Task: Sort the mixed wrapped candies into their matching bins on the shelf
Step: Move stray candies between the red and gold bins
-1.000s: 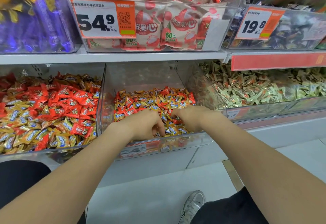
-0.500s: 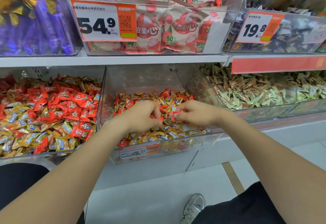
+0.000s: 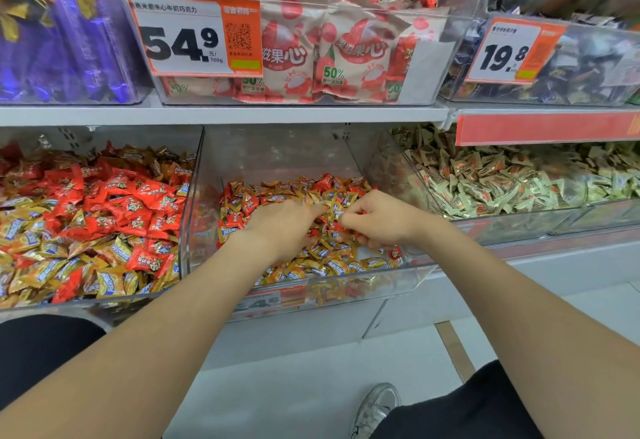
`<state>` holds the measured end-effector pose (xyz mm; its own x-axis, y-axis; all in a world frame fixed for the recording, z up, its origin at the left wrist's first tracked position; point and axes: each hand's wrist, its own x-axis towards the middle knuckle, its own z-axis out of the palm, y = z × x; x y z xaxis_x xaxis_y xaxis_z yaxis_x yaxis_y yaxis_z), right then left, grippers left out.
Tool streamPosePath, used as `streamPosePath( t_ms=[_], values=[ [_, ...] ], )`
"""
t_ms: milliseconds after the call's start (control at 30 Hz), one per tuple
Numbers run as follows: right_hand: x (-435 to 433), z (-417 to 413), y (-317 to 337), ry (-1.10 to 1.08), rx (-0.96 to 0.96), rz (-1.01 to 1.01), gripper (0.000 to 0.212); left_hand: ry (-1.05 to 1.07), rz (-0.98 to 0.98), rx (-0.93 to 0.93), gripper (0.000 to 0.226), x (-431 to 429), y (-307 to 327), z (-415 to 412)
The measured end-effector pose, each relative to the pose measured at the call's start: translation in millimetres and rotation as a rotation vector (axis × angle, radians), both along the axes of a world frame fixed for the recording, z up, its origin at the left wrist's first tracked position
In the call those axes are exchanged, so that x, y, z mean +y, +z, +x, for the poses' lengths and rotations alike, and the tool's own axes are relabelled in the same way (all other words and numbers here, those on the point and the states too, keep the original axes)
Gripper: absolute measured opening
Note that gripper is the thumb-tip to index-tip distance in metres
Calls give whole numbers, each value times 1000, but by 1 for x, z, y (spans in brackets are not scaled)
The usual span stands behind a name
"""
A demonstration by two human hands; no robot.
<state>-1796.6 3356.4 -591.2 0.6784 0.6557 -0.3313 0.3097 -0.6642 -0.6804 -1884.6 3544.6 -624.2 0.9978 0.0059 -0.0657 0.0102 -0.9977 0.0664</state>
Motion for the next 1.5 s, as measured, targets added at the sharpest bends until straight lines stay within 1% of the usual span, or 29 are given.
streamPosePath(
  t_ms=[100, 167, 233, 333, 433, 500, 567, 600, 633, 700, 767, 800, 867, 933, 1000, 1067, 1133, 1233, 1333, 1367, 1400, 1467, 1500],
  values=[
    [1, -2, 0, 0, 67, 13, 25, 44, 74, -31, 58, 1, 0, 7],
    [1, -1, 1, -48, 82, 42, 27, 71, 95, -17, 58, 3, 0, 7],
    [2, 1, 3, -106, 76, 65, 30, 80, 88, 5, 55, 2, -1, 7],
    [1, 4, 4, -164, 17, 57, 35, 97, 49, -4, 47, 0, 0, 5],
    [3, 4, 5, -154, -55, 42, 35, 112, 42, -22, 38, 3, 4, 1],
    [7, 3, 6, -107, -112, 30, 34, 129, 9, -4, 41, 7, 3, -5],
    [12, 1, 4, -41, -163, 17, 26, 138, -125, -9, 46, 12, 4, -11],
    [15, -1, 4, 3, -163, 19, 20, 129, -229, -31, 45, 13, 7, -14],
    [17, -4, 5, 55, -138, 29, 18, 109, -345, -60, 41, 13, 11, -18],
    [21, -11, 8, 139, -42, 49, 19, 83, -544, -96, 26, 15, 21, -25],
    [24, -18, 14, 136, 62, 80, 21, 110, -658, -127, 11, 17, 29, -34],
    [26, -22, 17, 104, 133, 113, 25, 132, -685, -158, 9, 19, 31, -38],
    [30, -28, 19, 39, 286, 180, 37, 147, -679, -222, 10, 19, 32, -45],
    [36, -35, 18, 18, 385, 185, 42, 152, -660, -275, 11, 14, 33, -53],
    [42, -44, 17, 24, 441, 183, 39, 146, -595, -320, 12, 11, 34, -60],
    [49, -50, 18, -9, 470, 212, 34, 125, -502, -308, 20, 13, 36, -66],
    [55, -49, 19, -49, 446, 229, 32, 159, -405, -281, 27, 17, 40, -71],
    [62, -43, 20, -89, 325, 199, 32, 199, -309, -247, 35, 21, 46, -79],
    [64, -41, 28, -102, 150, 162, 28, 198, -299, -154, 60, 19, 54, -87],
    [64, -41, 32, -113, 127, 194, 26, 189, -279, -162, 59, 19, 55, -88],
    [64, -42, 37, -124, 135, 249, 25, 181, -265, -202, 50, 20, 56, -89],
    [68, -47, 47, -130, 254, 387, 22, 195, -266, -326, 24, 24, 63, -91],
    [73, -52, 50, -128, 347, 449, 21, 215, -307, -391, 22, 27, 68, -94]
  ],
)
